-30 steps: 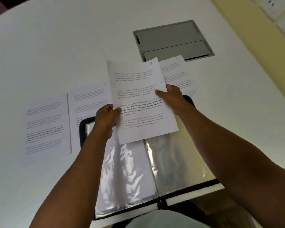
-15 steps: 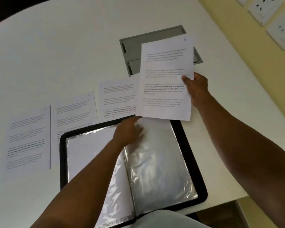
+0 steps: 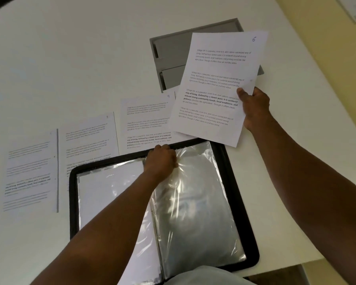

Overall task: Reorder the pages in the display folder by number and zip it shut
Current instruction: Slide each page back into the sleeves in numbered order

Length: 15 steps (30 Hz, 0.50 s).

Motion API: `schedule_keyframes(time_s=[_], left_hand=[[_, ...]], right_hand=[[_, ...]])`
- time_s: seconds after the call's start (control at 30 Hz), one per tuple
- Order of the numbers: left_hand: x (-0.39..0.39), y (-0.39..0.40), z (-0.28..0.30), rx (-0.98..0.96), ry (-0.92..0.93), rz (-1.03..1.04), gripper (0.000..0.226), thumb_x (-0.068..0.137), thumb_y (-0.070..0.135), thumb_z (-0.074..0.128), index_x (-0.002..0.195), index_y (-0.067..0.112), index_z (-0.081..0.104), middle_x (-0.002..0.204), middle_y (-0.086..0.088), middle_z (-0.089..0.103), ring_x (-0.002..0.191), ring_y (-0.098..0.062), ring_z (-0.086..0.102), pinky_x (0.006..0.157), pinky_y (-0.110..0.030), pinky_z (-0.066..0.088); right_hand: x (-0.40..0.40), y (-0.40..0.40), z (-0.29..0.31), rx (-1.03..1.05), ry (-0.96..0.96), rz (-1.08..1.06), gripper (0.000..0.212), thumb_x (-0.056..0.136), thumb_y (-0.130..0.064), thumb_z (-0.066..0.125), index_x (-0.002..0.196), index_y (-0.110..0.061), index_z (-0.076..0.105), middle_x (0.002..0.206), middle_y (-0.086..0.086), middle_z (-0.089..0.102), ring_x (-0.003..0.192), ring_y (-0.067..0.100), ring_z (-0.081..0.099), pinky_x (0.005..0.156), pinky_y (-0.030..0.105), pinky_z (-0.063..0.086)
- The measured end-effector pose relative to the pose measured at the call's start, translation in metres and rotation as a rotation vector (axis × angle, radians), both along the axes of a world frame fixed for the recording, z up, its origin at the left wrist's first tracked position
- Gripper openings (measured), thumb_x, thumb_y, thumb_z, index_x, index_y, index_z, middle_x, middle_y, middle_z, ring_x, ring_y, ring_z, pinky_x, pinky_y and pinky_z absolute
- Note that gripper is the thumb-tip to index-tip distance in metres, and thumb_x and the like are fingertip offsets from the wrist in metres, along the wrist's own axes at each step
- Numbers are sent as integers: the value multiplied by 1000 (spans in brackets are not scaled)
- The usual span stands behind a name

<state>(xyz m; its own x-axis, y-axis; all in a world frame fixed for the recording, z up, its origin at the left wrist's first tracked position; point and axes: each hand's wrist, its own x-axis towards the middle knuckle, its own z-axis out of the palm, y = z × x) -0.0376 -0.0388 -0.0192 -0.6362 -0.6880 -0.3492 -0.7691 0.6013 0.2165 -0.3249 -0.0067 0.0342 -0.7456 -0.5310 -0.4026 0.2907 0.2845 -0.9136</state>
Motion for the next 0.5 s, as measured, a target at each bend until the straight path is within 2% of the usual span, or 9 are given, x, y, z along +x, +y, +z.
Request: schedule_keyframes(time_s=[0.1,0.2,0.23,0.3,0.4,0.5], left_hand=[[-1,-3,3,49,82,50,12,86,21,59,97,21,64,94,1,65,89,-22,60,72,-33,46],[-1,-7,5,176,122,80,28,84,23,67,111,21,62,95,4,66,90,-19,63,75,-30,48],[-2,-8,7,204,118,70,25,84,23,68,109,20,64,92,4,65,90,-19,64,74,-29,48],[-4,-9,9,245,123,78,11,82,25,70,90,20,65,81,6,61,83,-18,62,66,-27,43],[-5,-13,13,323,197,184,16,78,27,77,80,18,64,78,5,64,76,-14,59,68,-30,48],[-5,-20,18,366,233,212,16,74,26,83,74,19,69,72,10,64,69,-6,59,66,-25,48]], right_hand=[[-2,-4,-5,-1,-8,-3,7,92,-19,65,99,-20,64,94,-3,70,81,16,69,73,36,59],[-3,-8,-8,-1,2,12,11,92,-20,66,103,-18,65,95,-2,70,82,16,70,71,35,58],[-4,-10,-10,-1,6,18,12,92,-20,66,103,-18,65,96,-2,70,83,17,70,72,35,59],[-3,-13,-12,-5,3,23,11,91,-19,66,102,-18,65,96,-2,71,83,18,70,73,36,59],[-2,-16,-14,-30,-29,5,7,91,-17,66,97,-19,66,96,0,71,84,20,70,74,38,59],[-3,-18,-16,-41,-51,-3,6,90,-16,67,93,-21,66,97,2,71,88,24,70,79,43,59]])
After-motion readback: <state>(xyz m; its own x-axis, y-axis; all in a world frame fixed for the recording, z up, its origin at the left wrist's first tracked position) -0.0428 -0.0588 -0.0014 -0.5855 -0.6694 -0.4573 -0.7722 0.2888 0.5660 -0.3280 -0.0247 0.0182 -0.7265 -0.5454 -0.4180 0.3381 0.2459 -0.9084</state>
